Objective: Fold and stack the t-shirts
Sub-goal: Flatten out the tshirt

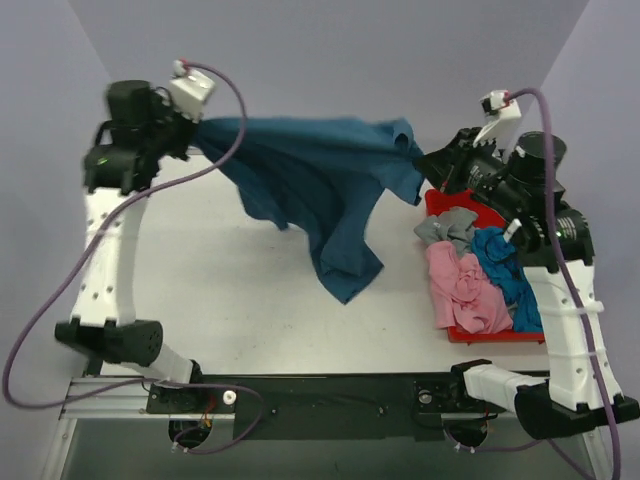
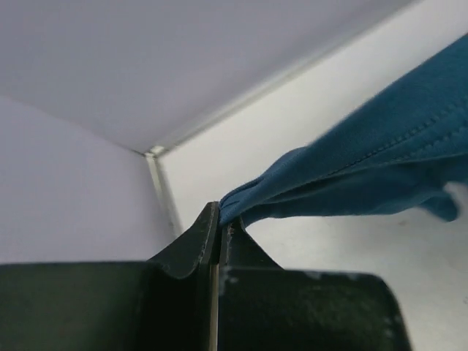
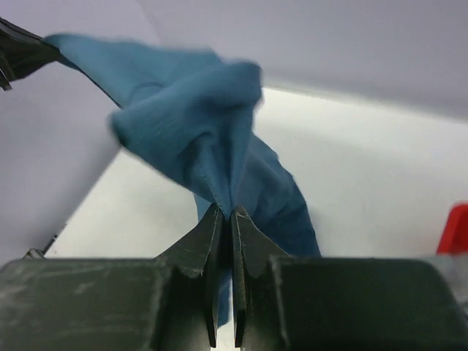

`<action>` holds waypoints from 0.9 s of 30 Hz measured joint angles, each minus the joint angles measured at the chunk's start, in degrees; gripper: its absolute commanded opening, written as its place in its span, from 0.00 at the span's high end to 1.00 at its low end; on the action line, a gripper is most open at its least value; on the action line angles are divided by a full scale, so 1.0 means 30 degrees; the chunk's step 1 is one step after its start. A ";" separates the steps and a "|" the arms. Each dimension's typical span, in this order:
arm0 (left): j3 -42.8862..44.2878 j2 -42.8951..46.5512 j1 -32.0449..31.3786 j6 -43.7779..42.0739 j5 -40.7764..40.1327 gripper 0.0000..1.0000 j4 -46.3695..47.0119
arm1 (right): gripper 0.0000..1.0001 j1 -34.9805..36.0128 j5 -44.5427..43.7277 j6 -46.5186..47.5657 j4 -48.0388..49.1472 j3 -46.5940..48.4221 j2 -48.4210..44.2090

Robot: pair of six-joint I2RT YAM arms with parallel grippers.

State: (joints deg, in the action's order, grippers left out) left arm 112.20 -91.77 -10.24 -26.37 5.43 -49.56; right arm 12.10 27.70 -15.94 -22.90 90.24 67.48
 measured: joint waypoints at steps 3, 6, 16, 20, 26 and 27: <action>0.3053 0.2841 0.1909 -0.0488 -0.0051 1.00 -0.1027 | 1.00 0.0933 0.0670 0.0073 0.0831 0.1472 -0.1209; 0.7060 0.5362 0.1457 -0.1297 -0.0240 1.00 -0.2732 | 1.00 0.2375 0.1129 0.0051 0.1982 0.1413 -0.2798; 1.2167 0.7934 0.1392 -0.3832 -0.2448 1.00 -0.4758 | 1.00 0.3534 0.2361 -0.1581 0.7752 0.1086 -0.2157; 1.1016 0.6674 0.1392 -0.3861 -0.1967 1.00 -0.6186 | 1.00 0.3614 0.2251 -0.1836 0.9413 0.1166 0.1545; 0.7577 0.3774 0.1209 -0.2463 -0.0546 1.00 -0.6273 | 1.00 0.3555 0.1399 -0.2229 0.9989 0.3249 0.9041; 0.7067 0.3147 0.0867 -0.2113 -0.0474 1.00 -0.6280 | 1.00 0.3475 0.1260 -0.2426 0.9923 0.3825 1.0273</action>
State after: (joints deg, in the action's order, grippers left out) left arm 133.40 -82.32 -7.64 -32.71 4.01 -68.40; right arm 22.52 31.48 -23.22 6.87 101.71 98.30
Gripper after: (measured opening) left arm 0.039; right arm 0.018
